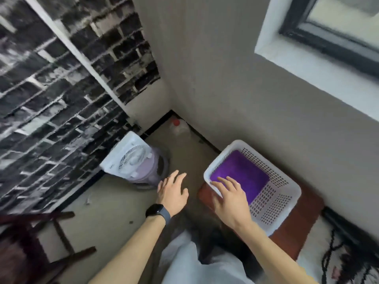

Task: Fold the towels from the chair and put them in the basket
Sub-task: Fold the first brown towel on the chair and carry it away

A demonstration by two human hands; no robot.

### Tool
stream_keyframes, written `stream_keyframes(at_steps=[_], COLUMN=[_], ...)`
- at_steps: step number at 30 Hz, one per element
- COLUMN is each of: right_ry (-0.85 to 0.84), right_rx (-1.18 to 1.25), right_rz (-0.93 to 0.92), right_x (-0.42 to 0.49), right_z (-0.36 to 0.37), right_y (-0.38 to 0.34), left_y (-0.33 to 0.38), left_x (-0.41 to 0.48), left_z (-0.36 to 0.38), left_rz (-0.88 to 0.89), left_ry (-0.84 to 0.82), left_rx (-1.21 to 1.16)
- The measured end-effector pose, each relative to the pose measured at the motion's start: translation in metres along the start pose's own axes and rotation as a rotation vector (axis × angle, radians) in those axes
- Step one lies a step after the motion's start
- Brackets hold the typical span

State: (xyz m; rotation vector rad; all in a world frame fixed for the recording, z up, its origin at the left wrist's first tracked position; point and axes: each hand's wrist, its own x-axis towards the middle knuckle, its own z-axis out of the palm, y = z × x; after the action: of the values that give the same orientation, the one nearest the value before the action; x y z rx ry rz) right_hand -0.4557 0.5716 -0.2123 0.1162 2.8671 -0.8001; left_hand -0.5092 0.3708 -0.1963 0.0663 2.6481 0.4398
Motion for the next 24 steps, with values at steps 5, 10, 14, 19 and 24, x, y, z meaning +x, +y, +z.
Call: stream_keyframes(at_steps=[5, 10, 14, 19, 24], right_ry=[-0.078, -0.27, -0.397, -0.451, -0.516], right_rx=[0.032, -0.105, -0.112, -0.137, -0.106], right_rz=[-0.487, -0.789, -1.0, -1.173, -1.233], right_x=[0.002, -0.027, -0.077, -0.155, -0.22], right_z=[0.009, 0.037, 0.076, 0.134, 0.193], right_y=[-0.113, -0.231, -0.326, -0.432, -0.521], left_y=[-0.095, -0.179, -0.248, -0.338, -0.421], left_x=[-0.105, -0.214, -0.304, -0.41, -0.495], left_z=[-0.027, -0.038, -0.031, -0.022, -0.028], left_rz=[-0.375, -0.657, -0.82, -0.952, -1.044], left_ry=[0.278, 0.394, 0.496, 0.644, 0.779], left_rx=[-0.35, -0.398, -0.438, -0.485, -0.472])
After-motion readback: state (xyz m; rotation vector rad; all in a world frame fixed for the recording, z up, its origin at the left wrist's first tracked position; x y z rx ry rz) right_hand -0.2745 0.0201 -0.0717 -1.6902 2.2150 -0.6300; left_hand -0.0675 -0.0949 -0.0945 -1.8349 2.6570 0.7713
